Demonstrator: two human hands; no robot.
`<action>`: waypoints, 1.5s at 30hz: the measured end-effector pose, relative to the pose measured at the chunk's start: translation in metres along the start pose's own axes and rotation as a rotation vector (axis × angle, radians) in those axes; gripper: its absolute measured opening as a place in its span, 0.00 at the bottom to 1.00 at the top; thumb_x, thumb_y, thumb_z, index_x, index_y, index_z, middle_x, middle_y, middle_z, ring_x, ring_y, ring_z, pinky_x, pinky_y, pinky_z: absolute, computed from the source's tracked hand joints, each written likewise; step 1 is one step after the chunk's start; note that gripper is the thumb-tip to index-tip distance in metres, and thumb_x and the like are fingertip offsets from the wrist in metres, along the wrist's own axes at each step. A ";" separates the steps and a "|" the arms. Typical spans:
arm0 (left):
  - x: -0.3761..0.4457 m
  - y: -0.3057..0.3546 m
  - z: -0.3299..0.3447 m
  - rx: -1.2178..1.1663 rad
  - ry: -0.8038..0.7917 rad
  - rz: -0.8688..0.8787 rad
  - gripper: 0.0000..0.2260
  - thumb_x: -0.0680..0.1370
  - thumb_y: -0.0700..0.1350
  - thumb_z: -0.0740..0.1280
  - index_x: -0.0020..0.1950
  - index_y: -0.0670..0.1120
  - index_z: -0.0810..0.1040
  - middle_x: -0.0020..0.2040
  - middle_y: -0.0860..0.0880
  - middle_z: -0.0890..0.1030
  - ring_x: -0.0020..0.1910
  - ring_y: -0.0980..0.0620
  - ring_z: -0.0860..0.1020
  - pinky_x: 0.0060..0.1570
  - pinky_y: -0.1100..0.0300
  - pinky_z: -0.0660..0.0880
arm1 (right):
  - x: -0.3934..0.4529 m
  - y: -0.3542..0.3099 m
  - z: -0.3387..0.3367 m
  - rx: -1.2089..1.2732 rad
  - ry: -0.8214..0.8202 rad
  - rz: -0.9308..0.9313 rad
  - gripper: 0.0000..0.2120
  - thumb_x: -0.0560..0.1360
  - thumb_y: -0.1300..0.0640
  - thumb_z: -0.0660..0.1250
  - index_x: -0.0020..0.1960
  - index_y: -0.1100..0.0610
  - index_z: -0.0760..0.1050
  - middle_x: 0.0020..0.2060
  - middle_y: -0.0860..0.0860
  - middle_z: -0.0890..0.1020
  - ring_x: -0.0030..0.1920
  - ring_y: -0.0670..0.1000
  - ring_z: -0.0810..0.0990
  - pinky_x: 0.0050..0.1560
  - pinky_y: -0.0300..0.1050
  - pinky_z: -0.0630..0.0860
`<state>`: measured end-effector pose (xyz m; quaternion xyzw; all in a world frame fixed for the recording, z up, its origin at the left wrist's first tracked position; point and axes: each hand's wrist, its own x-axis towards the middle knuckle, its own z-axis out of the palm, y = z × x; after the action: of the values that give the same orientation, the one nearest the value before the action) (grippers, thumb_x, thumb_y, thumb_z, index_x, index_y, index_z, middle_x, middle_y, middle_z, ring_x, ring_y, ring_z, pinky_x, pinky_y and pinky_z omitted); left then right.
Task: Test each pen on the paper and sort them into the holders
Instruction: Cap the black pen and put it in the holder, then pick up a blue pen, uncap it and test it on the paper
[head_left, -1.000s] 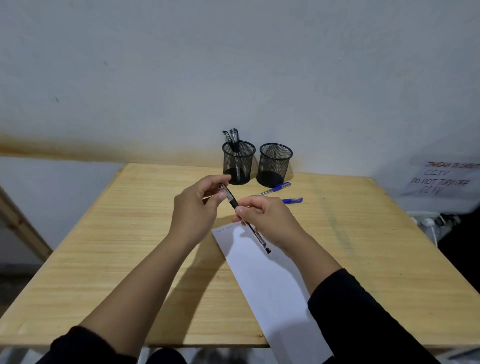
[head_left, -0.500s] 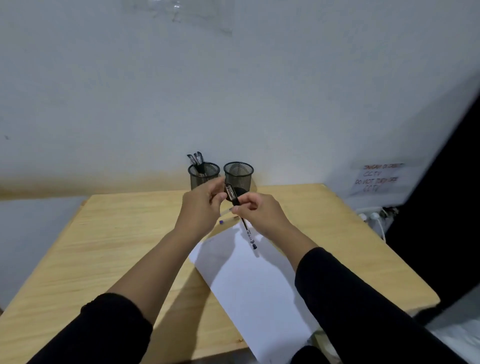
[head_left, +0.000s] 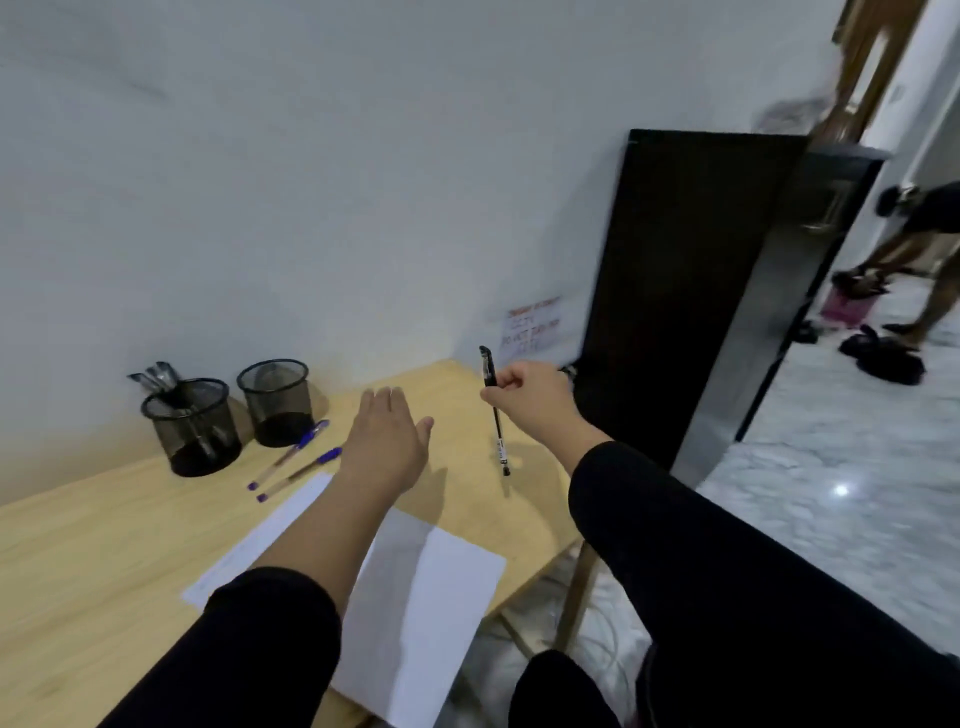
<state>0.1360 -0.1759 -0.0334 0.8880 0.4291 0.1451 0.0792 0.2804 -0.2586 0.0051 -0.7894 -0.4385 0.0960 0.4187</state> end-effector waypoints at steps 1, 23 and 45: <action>0.002 0.013 0.004 -0.002 0.012 0.046 0.25 0.81 0.50 0.51 0.71 0.33 0.55 0.71 0.37 0.62 0.72 0.41 0.56 0.73 0.54 0.49 | -0.001 0.008 -0.011 -0.018 0.025 0.024 0.06 0.71 0.56 0.69 0.38 0.57 0.75 0.28 0.46 0.71 0.35 0.48 0.70 0.34 0.40 0.67; 0.014 0.208 0.158 -0.053 -0.283 0.148 0.26 0.81 0.52 0.48 0.72 0.34 0.52 0.73 0.37 0.59 0.72 0.39 0.58 0.72 0.49 0.57 | -0.070 0.229 -0.173 -0.283 0.209 0.404 0.09 0.69 0.59 0.69 0.34 0.57 0.69 0.27 0.48 0.72 0.32 0.48 0.71 0.30 0.39 0.67; 0.045 0.212 0.136 0.152 -0.328 0.153 0.24 0.81 0.52 0.47 0.70 0.35 0.57 0.69 0.38 0.63 0.68 0.39 0.61 0.68 0.49 0.63 | -0.037 0.226 -0.153 -0.735 -0.162 0.334 0.28 0.81 0.50 0.49 0.76 0.62 0.49 0.77 0.57 0.55 0.77 0.56 0.50 0.75 0.53 0.53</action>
<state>0.3629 -0.2741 -0.0973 0.9332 0.3514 -0.0287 0.0697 0.4759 -0.4352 -0.0744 -0.9366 -0.3410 0.0616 0.0516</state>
